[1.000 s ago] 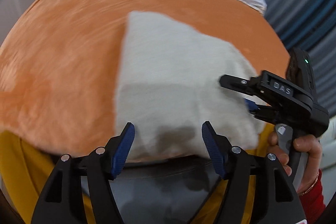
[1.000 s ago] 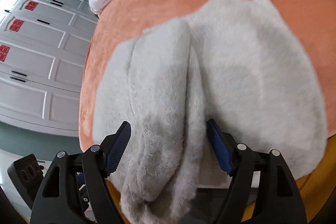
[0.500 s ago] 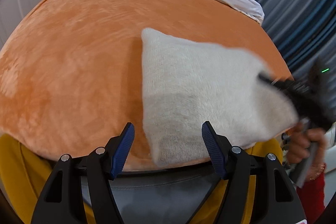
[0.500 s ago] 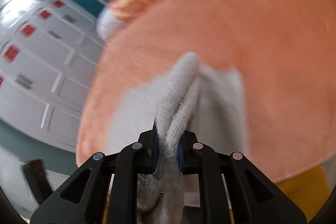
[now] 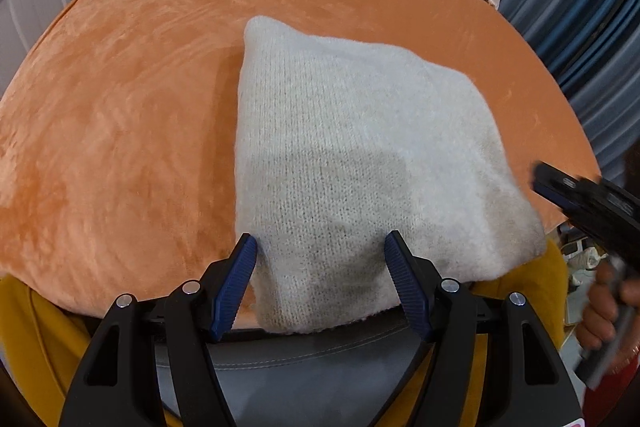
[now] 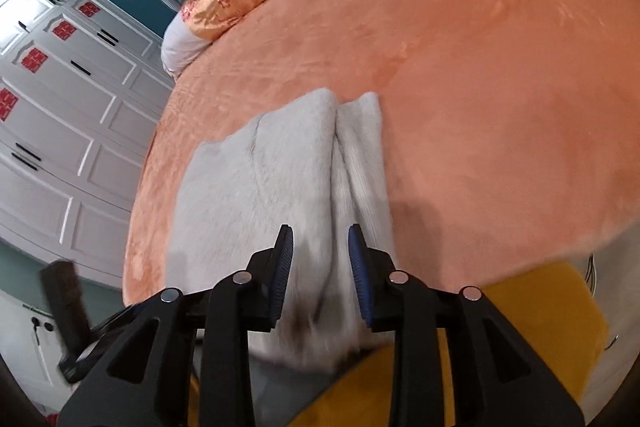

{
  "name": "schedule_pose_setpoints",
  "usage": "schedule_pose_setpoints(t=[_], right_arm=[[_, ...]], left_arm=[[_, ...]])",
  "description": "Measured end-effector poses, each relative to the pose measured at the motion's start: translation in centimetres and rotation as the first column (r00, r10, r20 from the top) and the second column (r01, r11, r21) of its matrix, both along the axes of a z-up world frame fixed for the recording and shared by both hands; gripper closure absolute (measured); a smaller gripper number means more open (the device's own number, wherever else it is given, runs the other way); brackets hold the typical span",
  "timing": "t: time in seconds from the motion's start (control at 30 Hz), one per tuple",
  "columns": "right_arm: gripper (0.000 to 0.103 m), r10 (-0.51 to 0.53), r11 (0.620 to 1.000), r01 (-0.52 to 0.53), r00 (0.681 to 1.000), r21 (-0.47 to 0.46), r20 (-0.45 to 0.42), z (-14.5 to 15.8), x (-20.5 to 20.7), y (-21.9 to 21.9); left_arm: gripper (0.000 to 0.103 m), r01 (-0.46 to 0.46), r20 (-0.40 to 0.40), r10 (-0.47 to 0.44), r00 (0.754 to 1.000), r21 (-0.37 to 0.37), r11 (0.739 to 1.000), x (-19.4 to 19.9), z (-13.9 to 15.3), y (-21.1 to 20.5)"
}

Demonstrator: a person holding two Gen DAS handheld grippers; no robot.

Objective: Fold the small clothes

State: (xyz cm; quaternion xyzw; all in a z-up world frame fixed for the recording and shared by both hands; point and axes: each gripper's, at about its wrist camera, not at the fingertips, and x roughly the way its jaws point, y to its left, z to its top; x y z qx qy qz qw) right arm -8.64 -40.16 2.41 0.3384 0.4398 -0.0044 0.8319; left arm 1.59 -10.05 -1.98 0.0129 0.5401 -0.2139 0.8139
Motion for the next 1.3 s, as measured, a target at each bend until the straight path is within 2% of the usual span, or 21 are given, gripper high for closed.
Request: schedule_pose_setpoints(t=[0.07, 0.1, 0.17, 0.27, 0.3, 0.37, 0.47, 0.53, 0.6, 0.67, 0.73, 0.87, 0.93, 0.97, 1.07, 1.13, 1.17, 1.27, 1.3], right_arm=[[0.07, 0.018, 1.0, -0.018, 1.0, 0.014, 0.008, 0.2, -0.9, 0.8], [0.061, 0.037, 0.999, -0.037, 0.999, 0.01, 0.005, 0.1, -1.0, 1.4], [0.051, 0.075, 0.997, -0.075, 0.997, -0.002, -0.014, -0.6, -1.2, 2.8], [0.051, 0.107, 0.994, -0.108, 0.992, -0.015, -0.063, -2.4, -0.8, 4.4], [0.06, 0.108, 0.994, -0.11, 0.992, -0.016, -0.067, -2.8, -0.6, 4.7], [0.086, 0.112, 0.993, -0.113, 0.992, -0.015, -0.051, -2.7, -0.2, 4.9], [0.093, 0.068, 0.997, -0.069, 0.992, 0.014, 0.102, 0.7, -1.8, 3.9], [0.094, 0.047, 0.999, -0.05, 0.991, 0.017, 0.127, 1.7, -2.7, 3.0], [0.095, 0.054, 0.999, -0.054, 0.998, -0.008, 0.043, -0.2, -2.7, 2.4], [0.095, 0.082, 0.997, -0.081, 0.99, 0.01, -0.116, -4.5, -2.0, 2.2], [0.095, 0.093, 0.995, -0.088, 0.982, 0.04, -0.166, -6.2, -2.0, 2.5], [0.085, 0.085, 0.996, -0.088, 0.991, -0.024, -0.103, -3.1, -2.1, 2.9], [0.075, 0.066, 0.997, -0.069, 0.995, -0.039, -0.07, -1.7, -2.3, 2.4], [0.066, 0.052, 0.997, -0.055, 0.998, -0.055, -0.043, -0.8, -2.2, 2.1], [0.063, 0.03, 0.997, -0.03, 1.0, -0.07, -0.004, 0.4, -1.2, 0.6], [0.055, 0.018, 0.998, -0.017, 1.0, -0.066, 0.009, 0.5, 0.3, 0.3], [0.047, 0.012, 0.997, -0.011, 1.0, -0.07, 0.017, 0.2, 1.5, 0.2], [0.047, 0.005, 0.995, -0.007, 1.0, -0.097, -0.012, -1.2, 5.7, 0.5], [0.055, 0.023, 0.995, -0.024, 1.0, -0.098, -0.016, -1.9, 6.9, 0.6]], left_arm=[[0.039, -0.003, -0.001, 0.003, 1.0, 0.013, 1.0, 0.0, -0.4, -0.2], [0.039, -0.004, 0.0, 0.004, 1.0, 0.024, 1.0, 0.1, -0.7, -0.3], [0.037, -0.005, 0.004, 0.005, 1.0, 0.036, 0.999, 0.0, -0.8, -0.5], [0.036, -0.008, 0.009, 0.008, 1.0, 0.052, 0.999, -0.1, -1.2, -0.7], [0.036, -0.012, 0.01, 0.011, 1.0, 0.055, 0.998, -0.2, -1.3, -0.7], [0.035, -0.016, 0.006, 0.016, 1.0, 0.052, 0.999, -0.2, -1.3, -0.7], [0.035, -0.024, 0.004, 0.024, 1.0, 0.024, 0.999, -0.3, -0.7, -0.4], [0.034, -0.016, 0.011, 0.016, 1.0, 0.005, 1.0, -0.5, -0.3, -0.5], [0.034, 0.0, 0.006, 0.0, 1.0, 0.023, 1.0, -0.6, -0.8, -1.0], [0.034, 0.008, 0.0, -0.008, 1.0, 0.06, 0.998, -0.7, -1.7, -1.4], [0.03, 0.017, 0.001, -0.017, 1.0, 0.098, 0.995, -0.8, -2.5, -1.9], [0.03, -0.007, -0.011, 0.008, 1.0, 0.07, 0.998, -0.6, -2.1, -1.1], [0.032, -0.031, -0.017, 0.032, 0.999, 0.037, 0.999, -0.5, -1.4, -0.5], [0.033, -0.038, -0.01, 0.038, 0.999, 0.026, 0.999, -0.5, -0.9, -0.3], [0.033, -0.05, 0.038, 0.051, 0.998, -0.011, 0.999, -0.7, 1.1, -0.2], [0.033, -0.053, 0.066, 0.055, 0.996, -0.033, 0.998, -0.7, 2.1, -0.4], [0.033, -0.049, 0.079, 0.052, 0.996, -0.034, 0.998, -0.5, 2.4, -0.7], [0.033, -0.051, 0.089, 0.051, 0.995, -0.008, 0.999, 0.4, 2.4, -1.5], [0.033, -0.052, 0.089, 0.052, 0.995, -0.006, 0.999, 0.6, 2.4, -1.8]])
